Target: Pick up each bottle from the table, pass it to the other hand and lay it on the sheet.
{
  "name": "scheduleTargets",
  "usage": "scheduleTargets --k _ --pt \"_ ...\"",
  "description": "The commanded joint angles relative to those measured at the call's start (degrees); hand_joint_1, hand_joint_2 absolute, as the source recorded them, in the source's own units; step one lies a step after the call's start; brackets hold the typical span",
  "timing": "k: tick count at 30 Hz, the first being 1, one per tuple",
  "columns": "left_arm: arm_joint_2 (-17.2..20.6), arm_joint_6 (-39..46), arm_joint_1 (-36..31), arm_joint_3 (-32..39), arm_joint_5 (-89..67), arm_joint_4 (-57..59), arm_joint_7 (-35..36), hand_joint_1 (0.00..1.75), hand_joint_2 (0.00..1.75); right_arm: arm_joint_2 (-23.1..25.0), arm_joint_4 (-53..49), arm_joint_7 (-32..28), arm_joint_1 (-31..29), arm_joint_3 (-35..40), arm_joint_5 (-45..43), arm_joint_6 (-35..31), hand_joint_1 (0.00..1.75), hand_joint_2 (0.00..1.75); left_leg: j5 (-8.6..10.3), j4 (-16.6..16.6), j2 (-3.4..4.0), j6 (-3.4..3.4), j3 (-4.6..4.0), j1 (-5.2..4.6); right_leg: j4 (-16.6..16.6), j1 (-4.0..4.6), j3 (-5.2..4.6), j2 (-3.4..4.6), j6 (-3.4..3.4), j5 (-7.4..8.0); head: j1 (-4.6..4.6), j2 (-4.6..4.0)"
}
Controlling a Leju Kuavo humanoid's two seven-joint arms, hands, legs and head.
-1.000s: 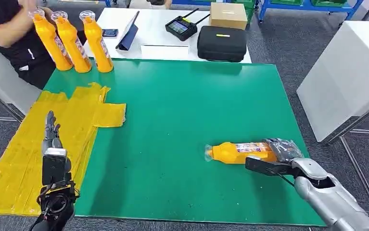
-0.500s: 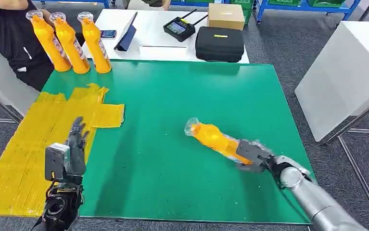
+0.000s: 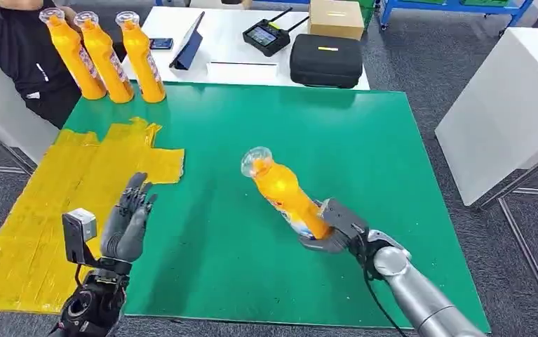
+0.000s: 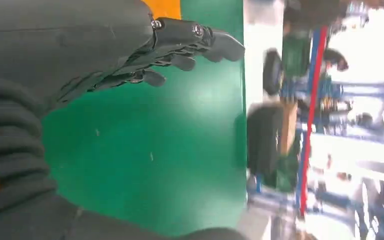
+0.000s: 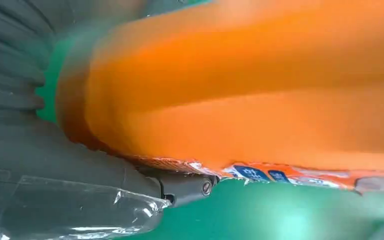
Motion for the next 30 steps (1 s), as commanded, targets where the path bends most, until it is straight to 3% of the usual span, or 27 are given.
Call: scheduleTargets --k 1,10,17,23,28,30 --pt "-2.58 -0.09 -5.21 -7.76 -0.49 2.51 0.28 0.00 1.75 15.04 3.24 1.36 -4.47 5.26 -1.43 -6.72 1.75 1.75 -0.10 0.02 0.18 -0.01 0.16 0.05 0.05 0.08 0.02 0.20 -0.30 -0.04 -0.02 0.00" --pt "-2.73 0.13 -7.10 -9.52 -0.72 4.28 0.03 0.00 1.75 15.78 5.57 0.64 -5.71 5.40 -2.17 -8.06 1.75 1.75 -0.05 0.01 -0.03 0.00 0.16 0.05 0.02 0.04 0.08 -0.02 -0.29 -0.10 0.02 0.00" --pt "-5.97 0.12 -9.81 -12.22 -0.96 3.93 0.97 0.00 1.75 23.00 10.06 1.98 -10.11 7.41 0.00 -9.73 1.75 1.75 0.01 0.03 0.02 -0.03 -0.05 -0.01 0.07 0.00 -0.15 0.05 -0.22 -0.02 0.00 0.00" --pt "-7.27 0.25 -9.26 -12.75 -1.80 1.09 2.52 0.00 1.75 25.44 12.02 3.45 -9.84 8.70 2.09 -9.82 1.75 1.75 0.00 0.03 -0.04 -0.02 -0.01 0.03 0.06 0.02 -0.10 -0.02 -0.21 -0.06 0.00 0.00" --pt "-8.59 1.72 -8.93 -9.76 -2.22 -0.69 4.26 0.00 1.75 30.29 16.47 5.19 -8.76 13.63 7.09 -10.17 1.75 1.75 -0.26 0.16 0.02 0.02 0.30 0.03 0.19 0.07 0.18 0.07 -0.56 -0.28 0.00 0.00" --pt "-8.71 2.31 -8.30 -8.75 -2.23 -1.11 4.90 0.00 1.75 32.14 17.62 5.35 -8.13 16.38 9.24 -10.91 1.75 1.75 -0.08 0.06 0.09 -0.05 0.03 0.07 0.08 0.07 -0.07 0.13 -0.30 -0.09 0.04 0.00"
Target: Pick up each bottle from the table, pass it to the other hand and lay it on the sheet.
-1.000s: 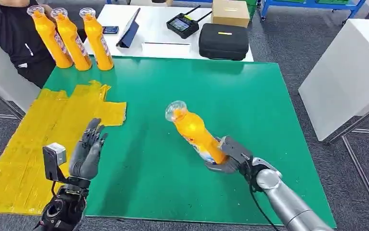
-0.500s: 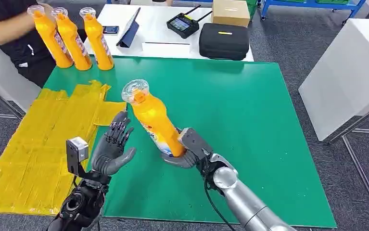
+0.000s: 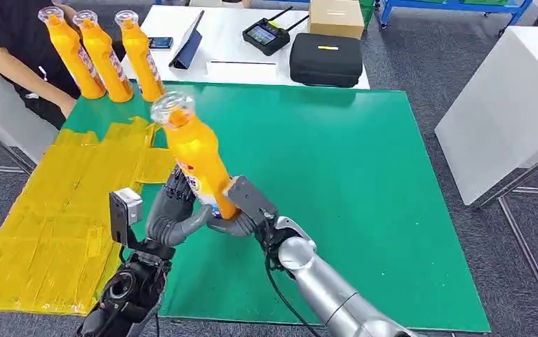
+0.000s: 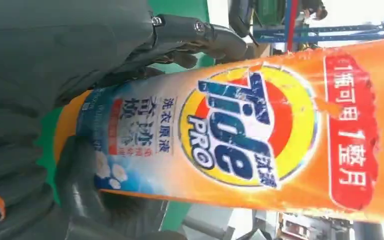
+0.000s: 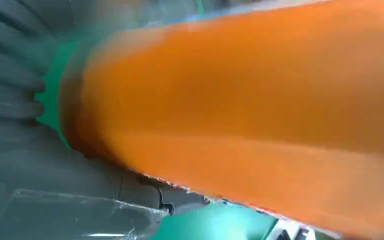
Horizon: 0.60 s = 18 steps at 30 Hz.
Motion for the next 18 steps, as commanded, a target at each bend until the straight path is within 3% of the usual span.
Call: scheduleTargets --k 1,11,12,13,18 --pt "-2.27 1.21 -0.54 1.52 -0.26 -1.60 2.30 0.00 1.75 8.77 11.24 2.22 -1.63 12.12 7.12 -1.10 1.75 1.75 -0.24 0.07 0.11 0.01 0.32 0.06 0.09 0.10 0.22 0.14 -0.40 -0.18 0.00 0.00" --pt "-2.34 3.10 0.31 3.42 -0.88 -1.64 2.62 0.00 1.75 8.77 13.94 3.91 -4.81 20.08 0.59 -2.74 1.75 1.75 -0.29 0.17 -0.10 0.06 0.36 0.09 0.17 0.12 0.25 -0.08 -0.49 -0.33 0.00 0.00" --pt "-2.14 3.07 0.33 3.45 -0.88 -1.73 2.64 0.54 1.75 8.77 13.82 4.00 -4.92 20.22 0.37 -2.69 1.75 1.75 -0.10 0.06 -0.10 0.02 0.13 0.08 0.06 0.08 0.04 -0.10 -0.29 -0.15 0.02 0.00" --pt "-1.88 3.52 0.56 3.68 -0.83 -2.04 2.47 1.75 1.75 8.77 13.64 4.22 -5.18 20.86 -0.12 -2.44 1.75 1.75 -0.17 0.12 -0.09 0.03 0.20 0.09 0.12 0.11 0.09 -0.07 -0.38 -0.21 0.02 0.00" --pt "-0.74 5.50 2.37 4.19 -0.44 -4.24 1.58 1.75 1.75 8.77 13.51 4.76 -6.21 24.66 -2.88 -2.06 1.75 1.75 -0.17 0.08 -0.07 0.00 0.21 0.08 0.10 0.11 0.09 -0.04 -0.39 -0.19 0.02 0.00"
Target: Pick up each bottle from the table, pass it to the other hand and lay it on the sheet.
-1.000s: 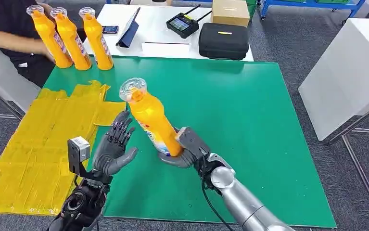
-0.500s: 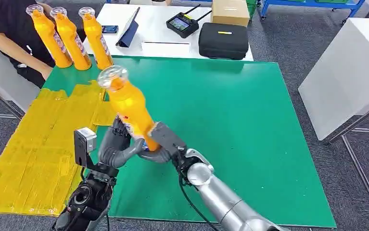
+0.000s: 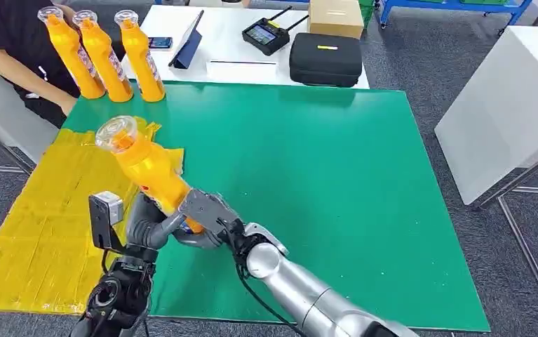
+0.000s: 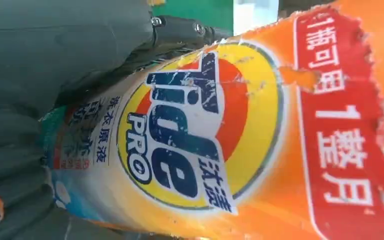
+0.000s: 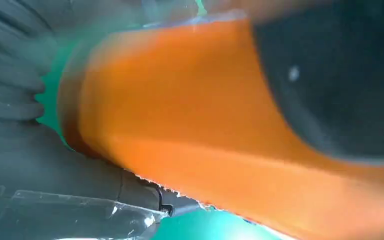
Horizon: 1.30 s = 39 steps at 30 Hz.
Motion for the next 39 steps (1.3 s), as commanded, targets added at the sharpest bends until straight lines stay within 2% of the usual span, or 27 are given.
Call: scheduleTargets --k 1,7,14,15,17,18,20,24,30,32,33,35,37,39 --pt "-0.27 1.23 -1.74 -1.90 0.63 -2.36 -0.48 1.75 1.75 2.86 4.43 0.51 -1.79 13.68 -2.49 1.30 1.75 1.75 -0.18 0.06 -0.09 0.02 0.23 0.05 0.08 0.09 0.22 -0.06 -0.35 -0.19 0.02 0.00" --pt "-0.57 1.89 -0.72 -1.60 0.82 -3.45 -0.50 1.75 1.75 2.86 6.06 -0.10 -3.18 14.21 -3.43 1.57 1.75 1.75 -0.05 0.02 -0.08 0.02 0.05 0.04 0.02 0.06 0.06 -0.08 -0.18 -0.08 0.02 0.00" --pt "-0.74 2.71 0.41 -0.08 0.73 -4.48 -0.41 1.75 1.75 2.86 6.33 0.09 -4.31 14.62 -4.45 0.25 1.75 1.75 -0.17 0.08 -0.14 0.04 0.21 0.04 0.10 0.08 0.20 -0.11 -0.37 -0.20 0.02 0.00" --pt "-0.83 3.09 0.72 0.37 0.49 -4.69 -0.28 1.75 1.75 2.86 6.29 -0.04 -4.17 13.26 -5.29 -0.28 0.00 1.75 -0.11 0.05 -0.12 0.03 0.14 0.03 0.07 0.06 0.13 -0.10 -0.29 -0.15 0.00 0.00" --pt "-0.82 3.34 1.09 0.89 0.27 -4.90 -0.17 1.75 1.75 2.86 6.90 -0.13 -4.46 11.85 -5.64 -0.29 0.00 1.75 -0.14 0.05 -0.17 0.03 0.19 0.04 0.06 0.07 0.20 -0.14 -0.32 -0.17 0.02 0.00" --pt "-0.99 3.68 1.57 1.64 -0.10 -5.20 0.07 1.75 1.75 2.79 7.00 -0.87 -4.44 11.04 -4.30 -0.33 0.00 0.00 -0.20 0.09 -0.19 0.04 0.27 0.05 0.10 0.10 0.28 -0.16 -0.41 -0.24 0.00 0.00" --pt "-0.84 3.89 2.18 2.46 -0.50 -5.45 0.15 1.75 1.75 2.14 6.20 -1.66 -3.94 9.32 -3.63 -0.01 0.00 0.00 -0.07 0.03 -0.10 0.02 0.10 0.04 0.02 0.07 0.11 -0.09 -0.22 -0.09 0.02 0.00" --pt "-1.06 7.51 4.44 6.11 -5.67 -6.94 0.19 1.75 1.75 -0.25 0.44 -1.06 -0.59 4.77 0.14 -0.58 0.00 0.00 -0.12 0.01 -0.17 0.04 0.21 0.04 0.00 0.07 0.23 -0.15 -0.30 -0.16 0.02 0.00" --pt "-1.29 10.91 4.88 7.86 -11.69 -6.75 0.06 1.75 1.75 -1.09 -1.94 -0.62 0.30 1.63 2.44 -0.18 0.00 0.00 -0.07 0.01 -0.17 0.02 0.08 0.05 -0.01 0.07 0.09 -0.16 -0.25 -0.11 0.04 0.00" --pt "-0.36 19.19 4.57 8.96 -24.05 -4.55 0.70 1.75 1.75 -2.34 -4.42 -0.59 1.03 -1.46 3.22 -0.83 0.00 0.00 -0.22 0.09 -0.23 0.07 0.33 0.04 0.08 0.10 0.33 -0.19 -0.48 -0.27 0.02 0.00" --pt "-0.10 21.23 4.22 9.44 -28.03 -3.39 1.08 1.75 1.75 -2.98 -5.92 -0.59 1.68 -2.51 3.84 -1.20 0.00 0.00 -0.06 -0.02 -0.18 0.03 0.12 0.02 -0.02 0.05 0.13 -0.16 -0.26 -0.10 0.02 0.00" --pt "0.83 30.82 2.94 12.52 -45.91 1.71 3.84 1.75 1.75 -5.50 -13.46 0.41 6.00 -6.91 6.35 -1.11 0.00 0.00 -0.08 -0.04 -0.22 0.04 0.20 0.03 -0.03 0.06 0.21 -0.20 -0.32 -0.13 0.02 0.00" --pt "0.97 30.64 2.28 15.02 -47.56 4.37 2.20 1.75 1.75 -7.49 -19.73 1.69 9.74 -9.50 8.63 0.83 0.00 0.00 0.00 -0.13 -0.31 0.01 0.17 0.04 -0.12 0.06 0.19 -0.30 -0.23 -0.09 0.02 0.00" --pt "0.97 30.64 2.28 15.02 -47.56 4.37 2.20 1.75 1.75 -7.49 -19.73 1.69 9.74 -9.50 8.63 0.83 0.00 0.00 -0.04 -0.10 -0.29 0.03 0.20 0.02 -0.10 0.05 0.22 -0.29 -0.27 -0.12 0.02 0.00"
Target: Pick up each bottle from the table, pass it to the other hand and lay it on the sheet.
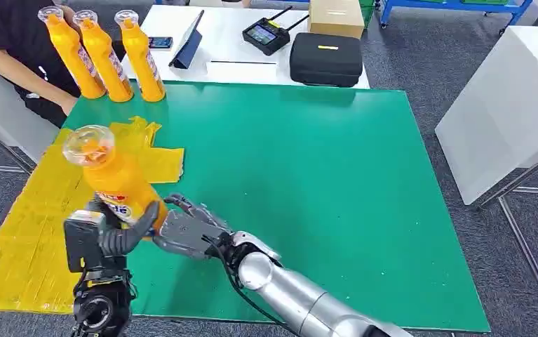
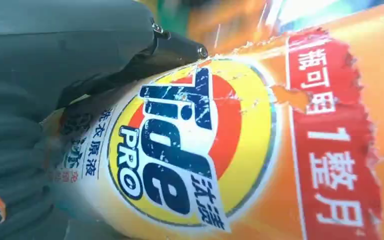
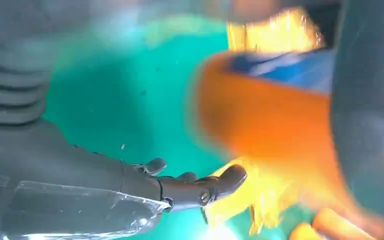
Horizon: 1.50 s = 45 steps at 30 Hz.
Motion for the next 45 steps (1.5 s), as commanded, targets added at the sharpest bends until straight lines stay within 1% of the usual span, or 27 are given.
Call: scheduleTargets --k 1,2,4,5,8,9,11,13,15,16,17,18,19,20,22,23,28,29,31,32,38,40,41,42,43,44,45 --pt "1.30 6.42 -3.73 7.04 -14.11 10.83 0.60 1.75 1.75 -6.01 -15.74 2.01 7.75 -10.28 3.68 1.79 0.00 0.00 -0.03 -0.06 -0.19 0.05 0.15 -0.02 -0.05 0.00 0.23 -0.17 -0.17 -0.08 0.02 0.00" --pt "1.30 6.42 -3.73 7.04 -14.11 10.83 0.60 1.75 1.75 -6.01 -15.74 2.01 7.75 -10.28 3.68 1.79 0.00 0.00 -0.13 -0.04 -0.22 0.07 0.32 -0.01 -0.03 0.03 0.41 -0.18 -0.32 -0.18 0.00 0.00" --pt "2.24 10.72 -4.08 6.97 -23.92 12.65 3.99 1.75 1.75 -6.13 -16.52 1.79 8.33 -11.35 4.63 0.84 0.00 0.00 -0.16 -0.01 -0.21 0.07 0.34 -0.02 0.01 0.03 0.41 -0.16 -0.35 -0.19 0.00 0.00" --pt "1.36 10.72 -4.07 12.87 -38.97 14.15 6.23 1.75 1.75 -7.73 -21.85 1.36 10.74 -13.02 5.05 0.52 0.00 0.00 -0.09 -0.03 -0.21 0.04 0.20 0.00 -0.01 0.04 0.28 -0.17 -0.26 -0.12 0.02 0.00" --pt "1.81 10.72 -5.39 22.36 -56.04 20.41 3.73 1.75 1.75 -12.75 -30.89 1.47 13.85 -15.10 3.69 1.91 0.00 0.00 -0.02 -0.08 -0.16 0.03 0.12 0.00 -0.07 0.02 0.18 -0.13 -0.17 -0.05 0.00 0.00" --pt "2.67 10.72 -5.89 22.71 -58.44 21.92 4.35 1.75 1.75 -13.72 -31.90 1.25 14.23 -15.35 3.06 2.20 0.00 0.00 -0.10 -0.08 -0.26 0.06 0.31 -0.01 -0.07 0.04 0.39 -0.21 -0.31 -0.15 0.00 0.00" --pt "4.70 10.72 -8.02 23.40 -62.69 26.73 4.44 1.75 1.75 -16.05 -34.72 0.62 15.99 -16.18 1.35 2.49 0.00 0.00 -0.02 -0.09 -0.20 0.03 0.14 -0.02 -0.07 0.00 0.24 -0.17 -0.16 -0.08 0.00 0.00" --pt "7.11 10.72 -11.35 21.46 -66.53 34.27 6.28 1.75 1.75 -17.56 -37.24 0.22 18.41 -16.41 0.78 2.74 0.00 0.00 -0.07 -0.11 -0.29 0.04 0.31 -0.01 -0.09 0.03 0.39 -0.25 -0.29 -0.13 0.00 0.00" --pt "9.33 10.72 -13.09 16.60 -69.69 39.21 10.97 1.75 1.75 -17.87 -37.61 -0.33 19.05 -15.82 0.55 3.08 0.00 0.00 -0.10 -0.09 -0.42 0.04 0.39 -0.02 -0.02 0.03 0.48 -0.39 -0.39 -0.22 0.00 0.00" --pt "10.19 10.72 -13.27 14.01 -71.65 39.90 13.84 1.75 1.75 -17.93 -37.46 -0.36 18.86 -15.49 0.51 3.08 0.00 0.00 0.00 -0.10 -0.26 0.02 0.13 -0.04 -0.04 -0.01 0.17 -0.24 -0.18 -0.08 0.02 0.00" --pt "10.57 10.72 -14.05 11.03 -71.84 42.07 16.36 1.75 1.75 -17.98 -37.17 -0.43 18.54 -15.11 0.41 3.09 0.00 0.00 -0.06 -0.09 -0.37 0.03 0.28 -0.05 -0.01 0.00 0.33 -0.33 -0.30 -0.17 0.00 0.00" --pt "11.52 10.72 -14.65 6.73 -72.23 43.30 19.73 1.75 1.75 -18.38 -37.06 -0.53 18.46 -14.80 -0.04 2.76 0.00 0.00 -0.03 -0.07 -0.22 0.03 0.16 -0.03 -0.03 0.01 0.21 -0.18 -0.21 -0.09 0.00 0.00" --pt "12.05 10.72 -15.43 3.36 -72.23 45.15 22.81 0.02 1.75 -18.81 -37.10 -0.72 18.60 -14.59 -0.35 2.62 0.00 0.00 -0.12 -0.05 -0.27 0.06 0.33 -0.04 0.00 0.02 0.38 -0.22 -0.35 -0.18 -0.04 0.00" --pt "11.99 10.72 -15.91 2.47 -72.17 46.04 24.34 0.00 0.00 -19.16 -37.22 -0.98 19.04 -14.75 -0.90 2.50 0.00 0.00 -0.08 -0.05 -0.23 0.06 0.23 -0.03 -0.02 0.02 0.29 -0.22 -0.28 -0.13 0.00 0.00" --pt "12.59 10.72 -19.32 -2.79 -71.59 53.70 30.29 0.00 0.00 -20.00 -37.60 -1.22 19.71 -14.44 -1.34 2.16 0.00 0.00 -0.01 -0.07 -0.28 0.04 0.13 -0.05 -0.03 -0.03 0.18 -0.27 -0.19 -0.09 0.02 0.00" --pt "12.52 10.72 -19.45 -2.35 -70.74 53.69 29.43 0.00 0.00 -20.30 -37.71 -1.39 20.20 -14.65 -1.80 2.05 0.00 0.00 -0.07 -0.04 -0.37 0.06 0.25 -0.03 -0.03 0.00 0.34 -0.34 -0.28 -0.16 0.00 0.00" --pt "12.46 10.72 -19.90 -2.13 -70.09 53.63 27.87 0.00 0.00 -20.28 -37.94 -1.40 20.40 -14.79 -2.03 1.82 0.00 0.00 -0.04 -0.01 -0.14 0.02 0.07 -0.04 0.00 0.00 0.13 -0.11 -0.20 -0.05 0.00 0.00" --pt "12.47 10.72 -19.73 -2.15 -70.31 53.05 27.51 0.00 0.00 -20.10 -37.89 -1.29 20.48 -14.93 -2.22 1.66 0.00 0.00 -0.12 0.02 -0.19 0.03 0.20 -0.03 0.04 0.02 0.27 -0.14 -0.33 -0.14 0.00 0.00" --pt "12.52 10.72 -19.44 -2.24 -70.36 52.00 26.76 0.00 0.00 -19.95 -37.84 -1.21 20.58 -15.01 -2.29 1.60 0.00 0.00 -0.04 -0.01 -0.08 0.01 0.04 -0.03 -0.01 0.01 0.10 -0.05 -0.19 -0.03 0.00 0.00" --pt "12.50 10.72 -19.28 -2.43 -70.82 51.10 26.79 0.00 0.00 -19.75 -37.62 -1.10 20.57 -15.10 -2.30 1.52 0.00 0.00 -0.12 0.02 -0.12 0.02 0.18 -0.01 0.02 0.04 0.23 -0.08 -0.31 -0.12 -0.02 0.00" --pt "12.24 10.72 -18.58 -1.13 -69.02 47.69 24.91 0.00 0.00 -19.59 -36.67 -1.09 20.20 -15.30 -2.29 1.48 0.00 0.00 -0.11 0.03 -0.09 0.04 0.13 -0.01 0.02 0.04 0.19 -0.06 -0.28 -0.09 0.00 0.00" --pt "11.05 10.72 -15.44 5.47 -62.35 38.27 17.52 0.00 0.00 -19.47 -36.55 -1.25 20.46 -15.79 -2.26 0.73 0.00 0.00 -0.07 0.03 -0.08 0.03 0.04 0.00 0.01 0.03 0.10 -0.05 -0.22 -0.05 0.00 0.00" --pt "8.66 10.72 -14.08 12.16 -56.46 34.38 9.51 0.00 0.00 -19.56 -36.67 -1.86 20.84 -16.02 -1.78 -0.22 0.00 0.00 -0.16 0.07 -0.10 0.05 0.15 0.00 0.05 0.05 0.22 -0.06 -0.33 -0.13 0.00 0.00" --pt "4.74 10.72 -13.97 20.23 -48.51 33.40 -1.56 0.00 0.00 -19.50 -36.76 -3.05 21.04 -16.27 -0.47 -2.20 0.00 0.00 -0.07 0.04 -0.06 0.02 0.01 0.01 0.01 0.04 0.07 -0.04 -0.22 -0.04 0.00 0.00" --pt "3.37 10.72 -14.45 22.18 -45.30 34.36 -4.53 0.00 0.00 -19.48 -36.80 -3.58 21.16 -16.45 -0.25 -2.77 0.00 0.00 -0.14 0.08 -0.22 0.07 0.09 0.00 0.04 0.05 0.22 -0.18 -0.31 -0.14 -0.02 0.00" --pt "0.95 4.23 -15.83 20.92 -30.90 36.93 -14.94 0.00 0.00 -18.97 -37.14 -6.75 21.74 -17.77 0.19 -6.07 0.00 0.00 -0.10 0.06 -0.27 0.07 0.07 0.00 0.01 0.04 0.20 -0.23 -0.27 -0.12 0.00 0.00" --pt "1.59 -1.95 -13.60 14.69 -13.30 30.99 -13.30 0.00 0.00 -19.11 -36.55 -8.75 21.68 -18.18 0.36 -8.22 0.00 0.00 -0.09 0.04 -0.17 0.06 0.08 -0.01 0.00 0.03 0.15 -0.14 -0.25 -0.09 -0.02 0.00"
